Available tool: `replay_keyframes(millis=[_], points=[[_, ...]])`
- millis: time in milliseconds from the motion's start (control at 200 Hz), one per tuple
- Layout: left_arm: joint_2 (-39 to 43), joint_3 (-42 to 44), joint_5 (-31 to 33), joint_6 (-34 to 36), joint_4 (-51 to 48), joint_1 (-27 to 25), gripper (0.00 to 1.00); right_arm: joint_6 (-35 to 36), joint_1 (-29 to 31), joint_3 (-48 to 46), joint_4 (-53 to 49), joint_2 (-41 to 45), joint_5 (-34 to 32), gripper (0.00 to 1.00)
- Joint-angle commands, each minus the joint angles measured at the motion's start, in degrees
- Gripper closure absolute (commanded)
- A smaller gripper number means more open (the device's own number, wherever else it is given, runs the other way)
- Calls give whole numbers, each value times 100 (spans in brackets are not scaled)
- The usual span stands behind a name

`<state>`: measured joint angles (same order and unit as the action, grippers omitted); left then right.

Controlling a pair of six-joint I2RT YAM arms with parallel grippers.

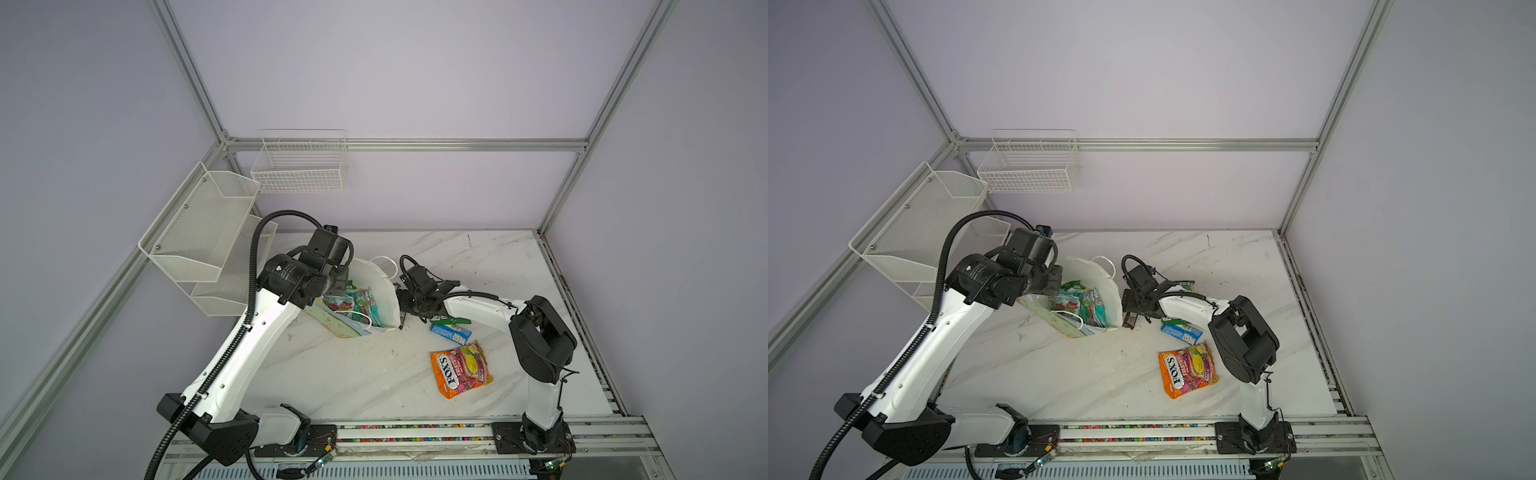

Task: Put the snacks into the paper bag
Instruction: 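Lower the open right gripper over the brown chocolate bar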

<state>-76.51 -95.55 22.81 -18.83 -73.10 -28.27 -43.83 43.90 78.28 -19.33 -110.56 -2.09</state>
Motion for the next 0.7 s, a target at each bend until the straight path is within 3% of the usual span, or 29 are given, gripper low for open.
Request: replay_keyframes(millis=[0, 695], points=[[118, -168, 22, 46, 46, -3, 100, -379, -22, 280, -287, -170, -227, 16], [142, -183, -7, 46, 61, -3, 100, -616, -20, 1330, -1264, -1111, -582, 17]])
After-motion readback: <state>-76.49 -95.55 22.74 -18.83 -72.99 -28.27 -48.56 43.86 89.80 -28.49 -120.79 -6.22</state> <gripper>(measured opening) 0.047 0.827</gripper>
